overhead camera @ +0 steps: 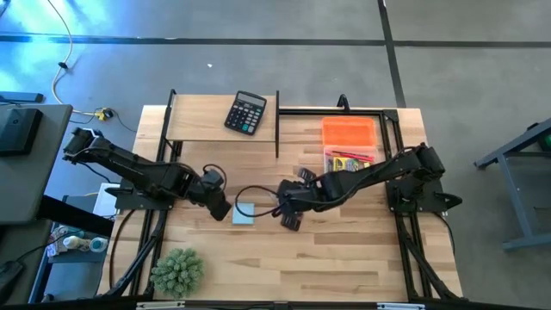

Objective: Pack school essentials
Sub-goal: Put the red scissors into the orange supply box

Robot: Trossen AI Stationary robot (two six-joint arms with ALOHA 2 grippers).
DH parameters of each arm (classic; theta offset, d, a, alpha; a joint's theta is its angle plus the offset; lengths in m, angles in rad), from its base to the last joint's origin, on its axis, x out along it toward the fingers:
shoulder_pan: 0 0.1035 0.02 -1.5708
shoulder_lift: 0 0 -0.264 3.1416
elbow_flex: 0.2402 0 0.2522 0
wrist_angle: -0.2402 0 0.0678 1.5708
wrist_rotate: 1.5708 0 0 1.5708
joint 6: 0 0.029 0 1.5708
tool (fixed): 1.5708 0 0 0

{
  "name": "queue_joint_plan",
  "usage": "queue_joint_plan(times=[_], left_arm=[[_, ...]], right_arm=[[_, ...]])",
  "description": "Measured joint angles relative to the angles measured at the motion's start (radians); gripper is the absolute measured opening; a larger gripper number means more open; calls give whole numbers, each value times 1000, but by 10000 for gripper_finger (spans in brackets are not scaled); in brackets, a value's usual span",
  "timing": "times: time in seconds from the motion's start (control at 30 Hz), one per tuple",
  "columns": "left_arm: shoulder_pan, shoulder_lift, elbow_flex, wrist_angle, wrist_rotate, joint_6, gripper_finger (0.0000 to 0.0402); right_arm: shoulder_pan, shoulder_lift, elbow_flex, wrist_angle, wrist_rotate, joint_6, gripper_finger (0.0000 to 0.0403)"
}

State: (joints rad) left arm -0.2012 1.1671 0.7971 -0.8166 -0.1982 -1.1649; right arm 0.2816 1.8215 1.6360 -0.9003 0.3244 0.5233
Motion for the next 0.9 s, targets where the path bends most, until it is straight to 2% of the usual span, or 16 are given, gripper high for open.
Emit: queue_joint_plan(times=[0.17, 0.33, 0.67, 0.9], left_arm=[[-12, 0, 0, -3, 2, -10, 186], [-12, 0, 0, -16, 3, -3, 186], [-12, 0, 0, -30, 6, 16, 186], [-12, 0, 0, -28, 11, 16, 186]], right_arm=[[7, 0, -35, -7, -27, 85, 177], [7, 0, -113, 23, -160, 140, 203], [-3, 0, -257, 156, -233, 223, 188], [-43, 0, -330, 258, -276, 344, 171]])
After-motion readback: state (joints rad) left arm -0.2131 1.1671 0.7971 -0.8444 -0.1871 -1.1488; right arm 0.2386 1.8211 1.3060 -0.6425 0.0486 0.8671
